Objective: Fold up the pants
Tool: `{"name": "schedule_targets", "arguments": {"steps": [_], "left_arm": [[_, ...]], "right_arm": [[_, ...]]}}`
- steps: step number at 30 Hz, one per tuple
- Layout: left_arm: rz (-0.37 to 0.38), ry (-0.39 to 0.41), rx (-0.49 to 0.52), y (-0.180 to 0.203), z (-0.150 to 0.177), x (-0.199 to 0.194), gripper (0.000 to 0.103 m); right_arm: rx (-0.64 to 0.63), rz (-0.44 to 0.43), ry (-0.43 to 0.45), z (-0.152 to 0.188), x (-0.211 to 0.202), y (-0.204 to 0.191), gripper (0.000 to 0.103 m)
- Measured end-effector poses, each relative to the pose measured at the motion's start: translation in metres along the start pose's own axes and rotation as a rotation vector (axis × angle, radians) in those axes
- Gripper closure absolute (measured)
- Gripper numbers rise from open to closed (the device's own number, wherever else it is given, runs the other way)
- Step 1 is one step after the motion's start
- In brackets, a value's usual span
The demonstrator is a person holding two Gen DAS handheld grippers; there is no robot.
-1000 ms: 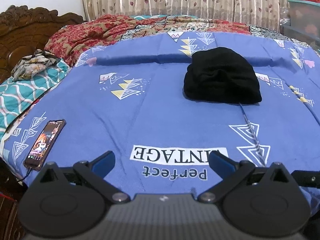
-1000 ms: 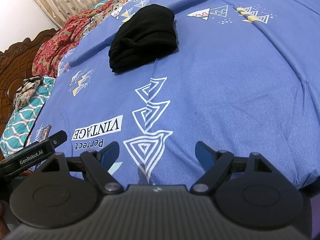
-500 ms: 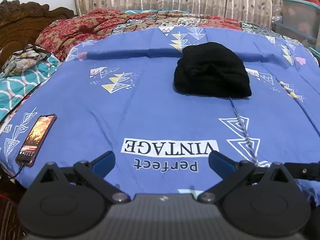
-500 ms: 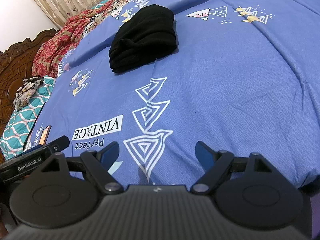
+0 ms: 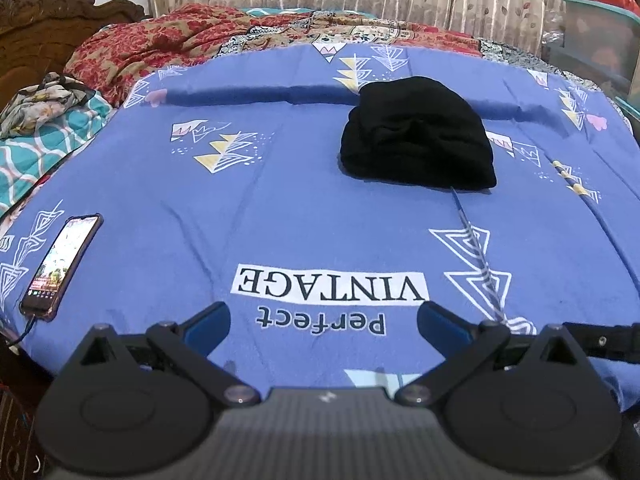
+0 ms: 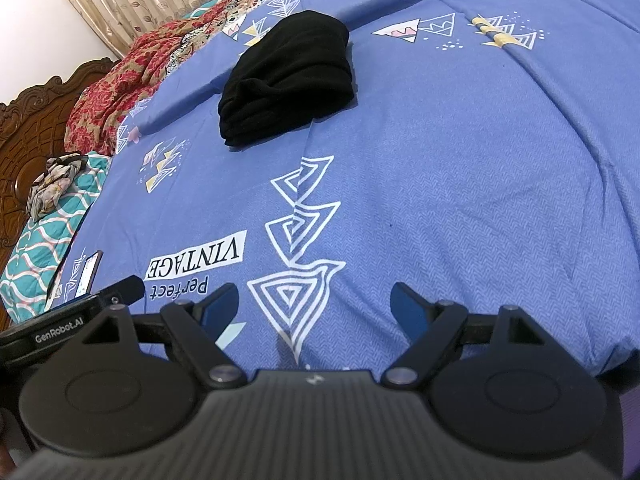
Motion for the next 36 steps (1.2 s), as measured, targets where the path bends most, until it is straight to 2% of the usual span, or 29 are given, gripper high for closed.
{"name": "schedule_targets", "arguments": {"steps": [10, 18, 21, 28, 36], "left_arm": [[0.002, -0.060, 0.002, 0.003, 0.004, 0.009, 0.000], [-0.008, -0.043, 0.000, 0.002, 0.004, 0.008, 0.000], [-0.041, -0.029, 0.013, 0.003, 0.003, 0.007, 0.000], [-0.070, -0.035, 0.017, 0.003, 0.003, 0.009, 0.000], [-0.121, -0.122, -0.016, -0.006, 0.008, 0.023, 0.000]], "right_arm": [[0.001, 0.001, 0.001, 0.000, -0.001, -0.001, 0.018], [0.001, 0.001, 0.002, 0.001, 0.000, -0.001, 0.018], [-0.004, 0.004, 0.006, 0.000, -0.002, -0.002, 0.018], [-0.061, 0.025, 0.055, -0.001, -0.008, -0.012, 0.018], [-0.075, 0.030, 0.070, 0.000, -0.008, -0.017, 0.018]]}}
Point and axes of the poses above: each gripper's, at about its wrist camera, not at the fingertips, and x roughly the way its jaws point, y to its right, z to its underside, the point moved 4 cm from there along x, roughly the way its jaws point, and after that the axes turned 6 degrees about -y, right-handed, at the moved point
